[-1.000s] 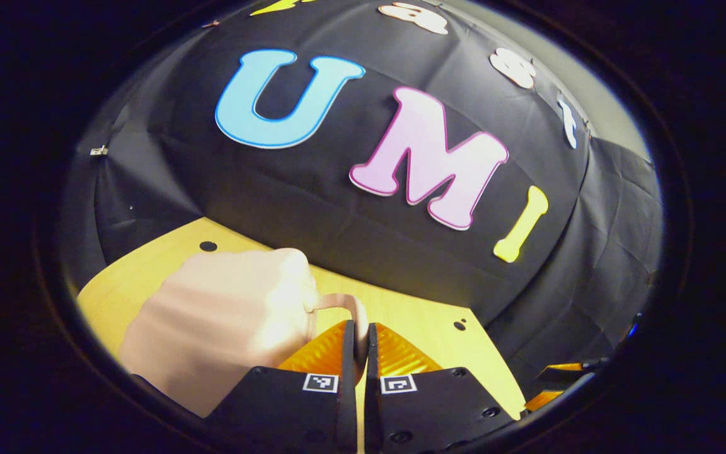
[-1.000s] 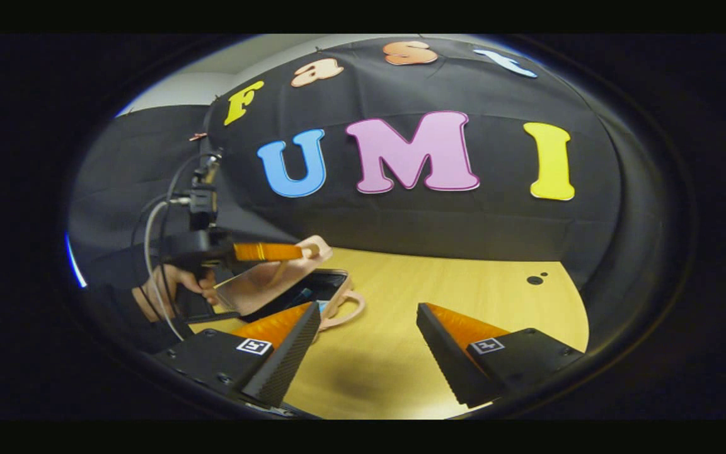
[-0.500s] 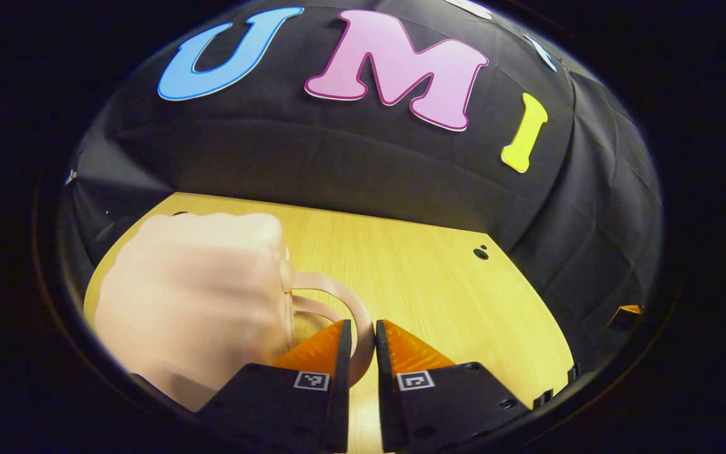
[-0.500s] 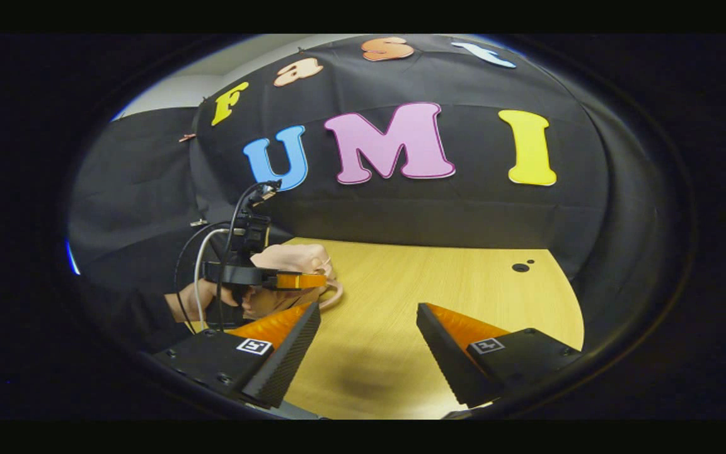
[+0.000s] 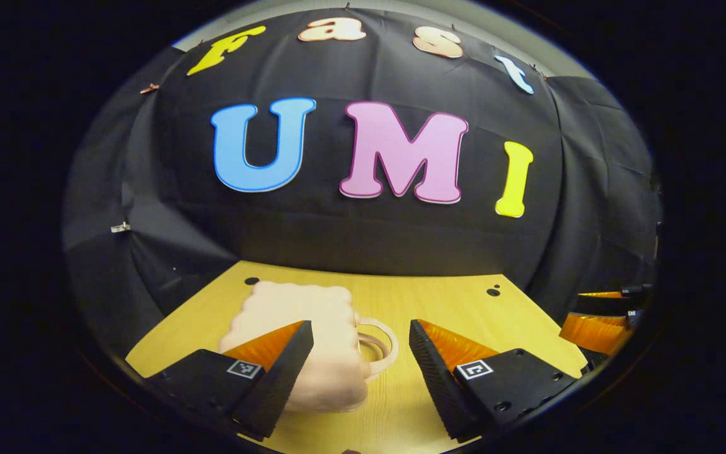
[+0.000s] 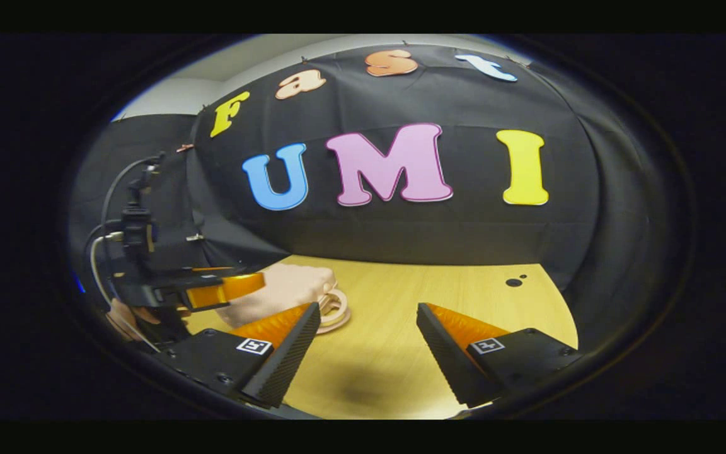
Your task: First open the suitcase, pack the skin care products into it, and then close the suitcase.
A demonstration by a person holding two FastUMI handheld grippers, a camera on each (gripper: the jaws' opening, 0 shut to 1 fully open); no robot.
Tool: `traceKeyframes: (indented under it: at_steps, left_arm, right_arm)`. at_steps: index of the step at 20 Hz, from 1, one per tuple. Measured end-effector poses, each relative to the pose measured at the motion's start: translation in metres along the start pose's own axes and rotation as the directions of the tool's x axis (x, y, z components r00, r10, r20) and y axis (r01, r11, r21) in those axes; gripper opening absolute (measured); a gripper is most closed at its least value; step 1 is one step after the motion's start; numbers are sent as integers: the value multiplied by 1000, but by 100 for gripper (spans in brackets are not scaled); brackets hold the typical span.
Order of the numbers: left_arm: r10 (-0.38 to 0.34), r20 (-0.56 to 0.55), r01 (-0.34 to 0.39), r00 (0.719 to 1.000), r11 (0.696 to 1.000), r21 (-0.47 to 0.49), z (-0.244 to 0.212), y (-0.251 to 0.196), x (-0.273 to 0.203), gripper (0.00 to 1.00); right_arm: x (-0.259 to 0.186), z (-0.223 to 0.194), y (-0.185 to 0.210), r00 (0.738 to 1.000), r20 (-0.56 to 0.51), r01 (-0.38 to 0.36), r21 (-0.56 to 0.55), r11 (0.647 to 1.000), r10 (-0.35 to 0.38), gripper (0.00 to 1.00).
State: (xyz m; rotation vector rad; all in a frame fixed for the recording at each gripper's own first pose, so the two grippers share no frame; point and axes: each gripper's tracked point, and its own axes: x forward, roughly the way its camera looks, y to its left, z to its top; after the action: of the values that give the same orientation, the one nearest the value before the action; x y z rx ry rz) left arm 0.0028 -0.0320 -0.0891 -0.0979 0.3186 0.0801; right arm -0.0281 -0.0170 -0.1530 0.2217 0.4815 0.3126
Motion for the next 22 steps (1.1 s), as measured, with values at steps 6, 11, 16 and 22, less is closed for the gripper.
traceKeyframes:
  at_steps: [6, 11, 16, 22]
  left_arm:
    - [-21, 91, 27, 996, 998, -59, 43, 15, -72, 96]
    - [-55, 167, 53, 984, 998, 19, 55, 3, -110, 96]
    - [-54, 193, 56, 980, 998, -8, 51, -17, -124, 96]
    - [-49, 216, 44, 975, 999, 29, 59, -18, -132, 96]
  right_arm:
    - [-32, 44, 15, 988, 140, 81, -93, 992, -67, 98]
    - [-51, 50, 27, 982, 175, 93, -98, 991, -75, 97]
    - [-51, 38, 34, 987, 155, 69, -108, 992, -52, 98]
    - [-47, 50, 40, 983, 175, 67, -110, 992, -47, 97]
